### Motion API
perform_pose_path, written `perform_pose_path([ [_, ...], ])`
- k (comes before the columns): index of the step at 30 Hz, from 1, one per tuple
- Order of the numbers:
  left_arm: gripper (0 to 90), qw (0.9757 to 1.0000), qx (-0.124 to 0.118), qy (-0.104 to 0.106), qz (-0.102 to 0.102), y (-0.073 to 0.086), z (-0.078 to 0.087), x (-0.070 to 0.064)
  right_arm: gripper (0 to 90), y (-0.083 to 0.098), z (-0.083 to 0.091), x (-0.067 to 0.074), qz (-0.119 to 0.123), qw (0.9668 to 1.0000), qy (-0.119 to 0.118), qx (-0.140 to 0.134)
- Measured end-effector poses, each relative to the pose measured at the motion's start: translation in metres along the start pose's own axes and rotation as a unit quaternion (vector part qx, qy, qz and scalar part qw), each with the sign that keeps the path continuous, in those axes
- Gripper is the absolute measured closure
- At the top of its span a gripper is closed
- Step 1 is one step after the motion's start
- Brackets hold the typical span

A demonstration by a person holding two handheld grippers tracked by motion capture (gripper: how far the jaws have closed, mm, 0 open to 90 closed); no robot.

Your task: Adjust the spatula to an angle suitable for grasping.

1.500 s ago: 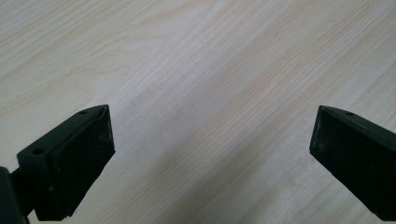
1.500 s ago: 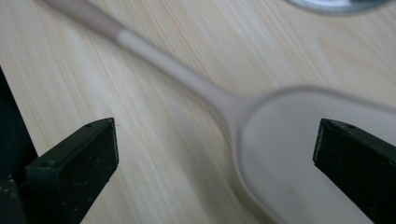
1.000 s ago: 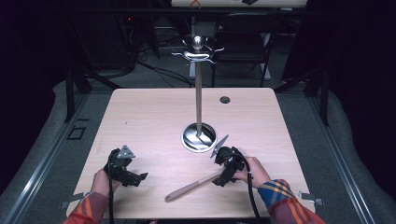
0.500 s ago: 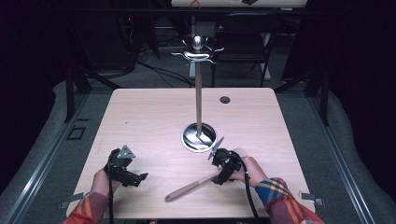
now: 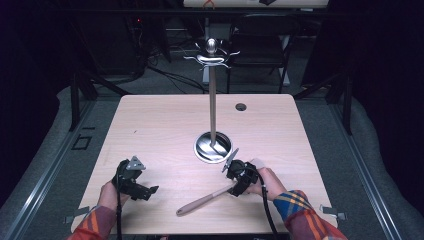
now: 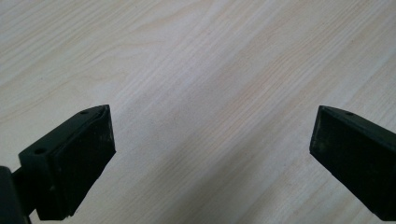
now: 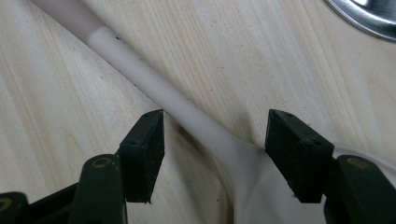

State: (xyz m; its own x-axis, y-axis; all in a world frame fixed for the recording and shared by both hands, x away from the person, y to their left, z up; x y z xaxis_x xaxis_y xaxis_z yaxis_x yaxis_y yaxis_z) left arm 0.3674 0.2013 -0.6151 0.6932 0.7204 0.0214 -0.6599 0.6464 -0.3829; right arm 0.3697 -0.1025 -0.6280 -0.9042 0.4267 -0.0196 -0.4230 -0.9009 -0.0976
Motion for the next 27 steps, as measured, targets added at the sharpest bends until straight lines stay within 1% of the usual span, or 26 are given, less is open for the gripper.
perform_pose_path([
  [1, 0.0, 1.0, 0.001, -0.001, 0.0, 0.0, 0.0, 0.0, 38.8, 0.0, 0.0, 0.0, 0.002, 1.0, 0.001, 0.001],
  [2, 0.0, 1.0, 0.002, -0.001, 0.0, 0.0, 0.0, 0.0, 39.3, 0.001, 0.001, 0.0, 0.005, 0.9999, 0.007, 0.005],
  [4, 0.0, 1.0, 0.003, -0.002, 0.001, 0.001, 0.0, 0.0, 41.6, 0.001, 0.001, 0.0, 0.011, 0.9999, 0.01, 0.005],
  [8, 0.0, 1.0, 0.003, -0.002, 0.001, 0.001, 0.0, 0.0, 44.1, 0.002, 0.001, -0.001, 0.014, 0.9998, 0.016, 0.005],
  [11, 0.0, 1.0, 0.004, -0.003, 0.001, 0.001, -0.001, 0.0, 47.6, 0.002, 0.001, -0.001, 0.016, 0.9996, 0.022, 0.006],
  [12, 0.0, 1.0, 0.005, -0.003, 0.002, 0.001, -0.001, 0.0, 49.5, 0.003, 0.001, -0.001, 0.016, 0.9995, 0.027, 0.005],
  [15, 0.0, 1.0, 0.005, -0.004, 0.002, 0.001, -0.001, 0.0, 50.7, 0.004, 0.002, -0.002, 0.02, 0.9992, 0.032, 0.008],
  [16, 0.0, 1.0, 0.005, -0.005, 0.001, 0.001, -0.001, 0.0, 51.4, 0.005, 0.002, -0.003, 0.025, 0.9989, 0.037, 0.013],
  [19, 0.0, 1.0, 0.006, -0.005, 0.002, 0.002, 0.0, 0.0, 52.6, 0.005, 0.002, -0.002, 0.029, 0.9988, 0.04, 0.009],
  [20, 0.0, 1.0, 0.006, -0.006, 0.001, 0.002, 0.0, 0.001, 53.9, 0.006, 0.002, -0.002, 0.042, 0.9978, 0.049, 0.011],
  [27, 0.0, 1.0, 0.007, -0.006, 0.0, 0.002, 0.0, 0.001, 57.1, 0.011, 0.004, -0.003, 0.041, 0.998, 0.044, 0.018],
])
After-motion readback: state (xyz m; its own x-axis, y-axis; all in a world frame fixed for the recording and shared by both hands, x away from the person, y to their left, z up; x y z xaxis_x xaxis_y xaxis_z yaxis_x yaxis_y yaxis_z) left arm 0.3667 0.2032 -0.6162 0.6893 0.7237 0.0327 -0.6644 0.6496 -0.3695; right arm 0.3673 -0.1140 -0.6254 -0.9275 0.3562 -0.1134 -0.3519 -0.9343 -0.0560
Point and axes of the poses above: each handheld gripper's, and its own axes: z roughly backward along the jaws, y roughly out of its underside, x roughly to its left, the point moved 9 cm from there along -z, roughly forward along the jaws, and after that the axes turned 13 degrees about x, right-handed, at the moved point
